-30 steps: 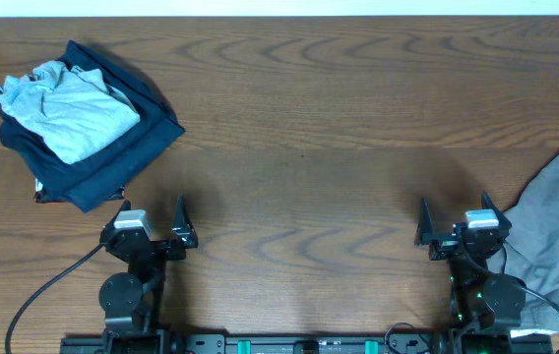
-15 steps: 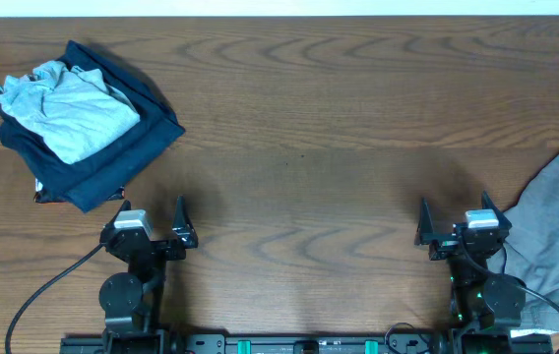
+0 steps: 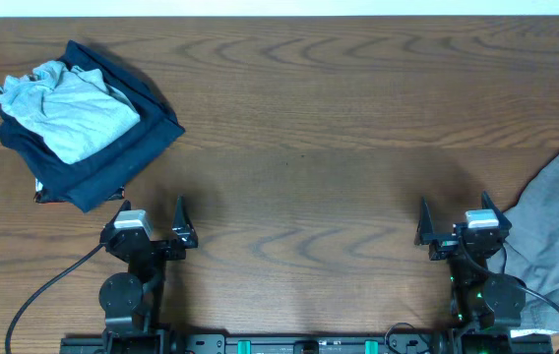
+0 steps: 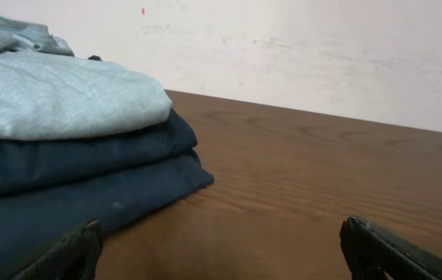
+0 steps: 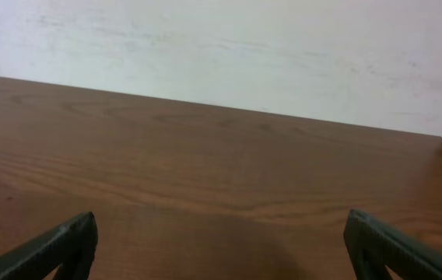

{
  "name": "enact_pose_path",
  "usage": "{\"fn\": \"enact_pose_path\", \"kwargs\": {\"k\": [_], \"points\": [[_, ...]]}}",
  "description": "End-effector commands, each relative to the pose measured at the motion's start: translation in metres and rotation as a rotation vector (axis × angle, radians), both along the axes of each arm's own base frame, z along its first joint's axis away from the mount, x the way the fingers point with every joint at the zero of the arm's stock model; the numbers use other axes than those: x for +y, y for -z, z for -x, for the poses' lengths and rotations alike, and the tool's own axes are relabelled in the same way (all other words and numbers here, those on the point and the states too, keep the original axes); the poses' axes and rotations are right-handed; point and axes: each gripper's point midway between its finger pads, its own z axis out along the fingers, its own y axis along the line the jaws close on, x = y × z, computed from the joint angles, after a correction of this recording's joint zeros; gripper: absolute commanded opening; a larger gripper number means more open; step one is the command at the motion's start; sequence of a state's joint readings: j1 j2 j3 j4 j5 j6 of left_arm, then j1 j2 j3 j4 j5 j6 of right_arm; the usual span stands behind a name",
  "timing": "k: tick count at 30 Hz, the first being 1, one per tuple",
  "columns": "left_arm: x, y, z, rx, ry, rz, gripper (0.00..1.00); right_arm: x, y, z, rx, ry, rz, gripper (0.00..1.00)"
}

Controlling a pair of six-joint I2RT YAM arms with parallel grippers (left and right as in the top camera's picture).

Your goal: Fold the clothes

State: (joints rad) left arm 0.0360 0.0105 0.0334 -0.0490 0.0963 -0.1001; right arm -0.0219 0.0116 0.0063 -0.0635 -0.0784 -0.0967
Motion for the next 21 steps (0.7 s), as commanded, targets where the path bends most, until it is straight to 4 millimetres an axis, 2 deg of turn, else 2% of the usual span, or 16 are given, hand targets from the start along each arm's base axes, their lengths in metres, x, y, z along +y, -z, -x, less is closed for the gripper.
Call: {"fn": "enact_pose_path", "kwargs": {"k": [1,14,21], "points": [[0.0007,0.0163,-0.0003,0.037,-0.004,-0.014,0.98,0.0052,0.0,0.0005,-0.001,-0.023,-0.004,0.99],[0.0007,0.0163,-0.0003,0.037,-0.004,-0.014,0.98,0.0051,0.0002,0.0006,0.007,-0.016,-0.103,0.99],[0.0007,0.0162,-0.0003,0.037,-0.004,-0.013,0.98,0.0037,0.0039,-0.0002,0.023,-0.007,-0.103,0.99]]}}
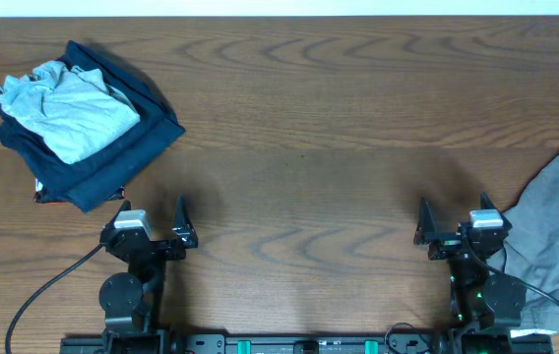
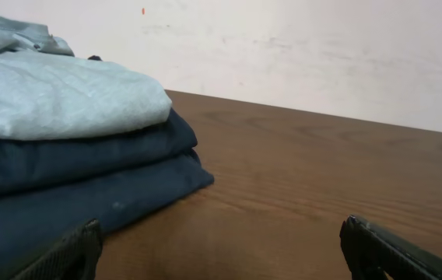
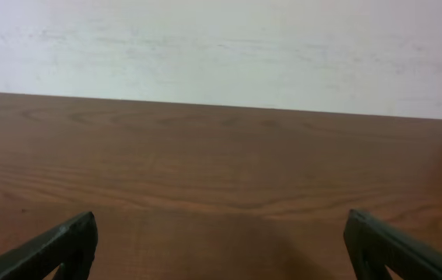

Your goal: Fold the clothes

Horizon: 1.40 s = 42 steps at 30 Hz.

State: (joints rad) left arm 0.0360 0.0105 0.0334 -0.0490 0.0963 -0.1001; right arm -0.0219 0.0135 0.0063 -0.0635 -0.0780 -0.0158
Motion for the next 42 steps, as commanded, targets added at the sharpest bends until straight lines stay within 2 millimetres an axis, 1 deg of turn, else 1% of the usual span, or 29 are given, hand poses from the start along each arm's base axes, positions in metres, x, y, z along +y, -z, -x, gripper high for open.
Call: {"fn": "enact_pose_path", "kwargs": {"k": [1,5,7,10,13,15,18,21,24,27,29,30,31,32,33,35,39,41,42], "points": [[0.001,0.016,0.0,0.037,-0.004,-0.013,0.98,0.004,0.004,0.0,0.019,-0.013,-0.023,0.99],[0.001,0.017,0.0,0.038,-0.004,-0.013,0.98,0.0,0.011,-0.001,0.055,0.008,-0.026,0.99],[0.001,0.016,0.0,0.04,-0.004,-0.011,0.98,-0.006,0.014,-0.001,0.089,0.047,-0.044,0.99],[0.001,0.01,0.001,0.048,-0.01,0.038,0.98,-0.014,0.014,0.0,0.153,0.096,-0.055,0.99],[0.0,0.005,0.0,0.073,-0.016,0.076,0.98,-0.02,0.011,0.003,0.245,0.134,-0.052,0.99],[0.001,0.001,-0.001,0.108,-0.021,0.099,0.98,-0.029,0.013,0.006,0.338,0.199,-0.076,0.99],[-0.001,-0.007,-0.004,0.176,-0.014,0.102,0.98,-0.042,0.022,0.014,0.499,0.312,-0.138,0.99],[-0.001,-0.014,-0.009,0.292,-0.019,0.104,0.98,-0.048,0.03,0.018,0.672,0.387,-0.207,0.99],[-0.001,-0.018,-0.013,0.435,-0.024,0.108,0.98,-0.054,0.035,0.018,0.826,0.425,-0.194,0.99],[-0.009,-0.022,-0.017,0.555,0.013,0.128,0.98,-0.056,0.037,0.012,0.917,0.426,-0.165,0.99],[-0.014,-0.024,-0.022,0.6,0.041,0.143,0.98,-0.058,0.045,0.01,0.958,0.437,-0.151,0.99],[-0.018,-0.025,-0.025,0.611,0.063,0.153,0.97,-0.064,0.052,0.014,0.989,0.48,-0.143,0.97],[-0.024,-0.024,-0.027,0.624,0.091,0.167,0.98,-0.074,0.059,0.022,1.023,0.56,-0.15,0.93],[-0.028,-0.022,-0.028,0.635,0.115,0.179,0.98,-0.082,0.065,0.031,1.055,0.642,-0.165,0.93],[-0.032,-0.02,-0.028,0.647,0.137,0.191,0.98,-0.091,0.071,0.042,1.093,0.729,-0.184,0.94],[-0.036,-0.016,-0.028,0.666,0.157,0.203,0.98,-0.098,0.083,0.056,1.157,0.822,-0.211,0.98],[-0.036,-0.011,-0.029,0.688,0.154,0.206,0.98,-0.107,0.11,0.073,1.279,0.887,-0.218,0.99],[-0.036,-0.011,-0.029,0.689,0.154,0.206,0.98,-0.109,0.12,0.077,1.306,0.902,-0.222,0.99],[-0.036,-0.011,-0.029,0.689,0.154,0.206,0.98,-0.11,0.125,0.078,1.316,0.906,-0.223,0.97]]}}
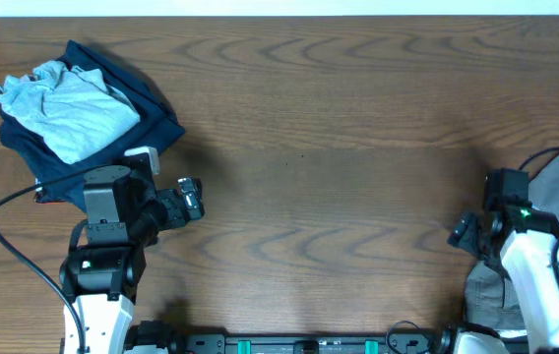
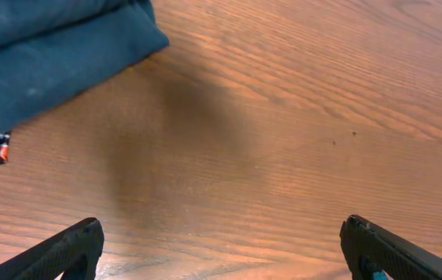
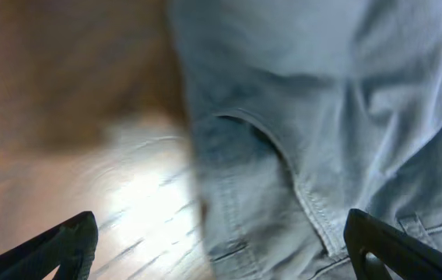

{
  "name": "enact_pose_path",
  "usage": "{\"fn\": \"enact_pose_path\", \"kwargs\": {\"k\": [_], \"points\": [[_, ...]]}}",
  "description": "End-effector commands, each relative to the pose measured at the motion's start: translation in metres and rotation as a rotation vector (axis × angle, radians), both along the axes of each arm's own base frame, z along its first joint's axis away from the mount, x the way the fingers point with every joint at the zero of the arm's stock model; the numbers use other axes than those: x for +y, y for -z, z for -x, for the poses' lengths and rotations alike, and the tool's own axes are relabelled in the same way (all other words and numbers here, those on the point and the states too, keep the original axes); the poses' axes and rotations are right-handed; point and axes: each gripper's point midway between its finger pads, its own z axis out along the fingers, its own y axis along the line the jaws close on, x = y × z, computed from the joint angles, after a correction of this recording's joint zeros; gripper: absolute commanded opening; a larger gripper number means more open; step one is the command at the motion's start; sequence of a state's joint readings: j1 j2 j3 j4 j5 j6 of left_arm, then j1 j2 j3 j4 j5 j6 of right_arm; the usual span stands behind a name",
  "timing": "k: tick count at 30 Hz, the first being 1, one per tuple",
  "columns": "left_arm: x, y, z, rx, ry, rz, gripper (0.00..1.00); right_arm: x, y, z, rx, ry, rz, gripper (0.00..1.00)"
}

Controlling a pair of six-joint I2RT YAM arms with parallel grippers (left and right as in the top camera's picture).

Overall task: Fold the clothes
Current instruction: 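Grasp the grey shorts with the right gripper and drag them toward center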

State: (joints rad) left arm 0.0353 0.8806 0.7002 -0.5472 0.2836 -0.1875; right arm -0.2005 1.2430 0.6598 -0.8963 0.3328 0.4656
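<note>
A folded stack, a light grey garment (image 1: 68, 110) on a navy one (image 1: 127, 147), lies at the far left. The navy corner (image 2: 57, 47) shows at the top left of the left wrist view. An unfolded grey garment with seams and a pocket (image 3: 322, 117) lies crumpled at the right edge. My left gripper (image 1: 187, 201) (image 2: 221, 257) hangs open over bare wood, just right of the stack. Open too, my right gripper (image 1: 465, 233) (image 3: 221, 253) hovers over the grey garment's left edge with nothing between its fingers.
The wooden table (image 1: 309, 118) runs between the two heaps. A small orange and black tag pokes out at the navy garment's near edge. Cables trail from both arms toward the front edge.
Both arms have left their low pose at the front edge. The left gripper now points down at the table beside the navy stack. The right gripper has turned right, over the grey garment. Both stay open.
At first both arms sat low at the front edge, grippers open and facing the far wall. A moment later the right wrist had turned slightly, the left unchanged. Now both are raised, each near its own heap of clothing.
</note>
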Motion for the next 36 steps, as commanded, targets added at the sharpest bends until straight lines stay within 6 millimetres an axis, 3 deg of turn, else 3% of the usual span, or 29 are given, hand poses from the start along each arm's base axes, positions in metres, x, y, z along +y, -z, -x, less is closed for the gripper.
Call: {"fn": "enact_pose_path", "kwargs": {"k": [1,2,4,5,9,16,18,21,23,28,31,32,34,36], "points": [[-0.005,-0.008,-0.002,-0.016,0.013,0.023,0.98,-0.008,0.014,0.012,0.051,0.068,0.024,0.91],[-0.005,-0.008,-0.002,-0.016,0.013,0.023,0.98,-0.007,0.018,0.015,0.066,0.068,0.021,0.8],[-0.005,-0.008,-0.002,-0.016,0.013,0.023,0.98,-0.006,0.026,0.018,0.092,0.068,0.015,0.45],[-0.005,-0.008,-0.002,-0.016,0.013,0.023,0.98,-0.006,0.028,0.019,0.098,0.067,0.012,0.33],[-0.005,-0.008,-0.002,-0.016,0.013,0.023,0.98,-0.001,0.033,0.016,0.093,0.067,-0.02,0.01],[-0.005,-0.008,-0.002,-0.016,0.013,0.022,0.98,0.001,0.034,0.015,0.088,0.065,-0.032,0.01],[-0.005,-0.009,-0.002,-0.017,0.013,0.022,0.98,0.009,0.037,0.008,0.055,0.062,-0.084,0.01],[-0.005,-0.01,-0.004,-0.025,0.013,0.022,0.98,0.052,0.041,-0.032,-0.082,-0.155,-0.32,0.01],[-0.005,-0.012,-0.006,-0.04,0.013,0.021,0.97,0.101,0.028,-0.071,-0.26,-0.374,-0.533,0.01],[-0.004,-0.02,-0.014,-0.085,0.013,0.02,0.98,0.2,-0.048,-0.141,-0.698,-0.758,-0.826,0.01],[-0.004,-0.022,-0.015,-0.093,0.013,0.019,0.98,0.25,-0.092,-0.158,-0.893,-0.976,-0.839,0.03],[-0.004,-0.022,-0.015,-0.093,0.013,0.019,0.98,0.263,-0.1,-0.159,-0.931,-1.028,-0.826,0.13],[-0.004,-0.022,-0.015,-0.093,0.013,0.019,0.98,0.277,-0.102,-0.161,-0.952,-1.06,-0.768,0.58],[-0.004,-0.022,-0.015,-0.095,0.014,0.019,0.98,0.27,-0.091,-0.164,-0.916,-1.016,-0.711,0.81]]}}
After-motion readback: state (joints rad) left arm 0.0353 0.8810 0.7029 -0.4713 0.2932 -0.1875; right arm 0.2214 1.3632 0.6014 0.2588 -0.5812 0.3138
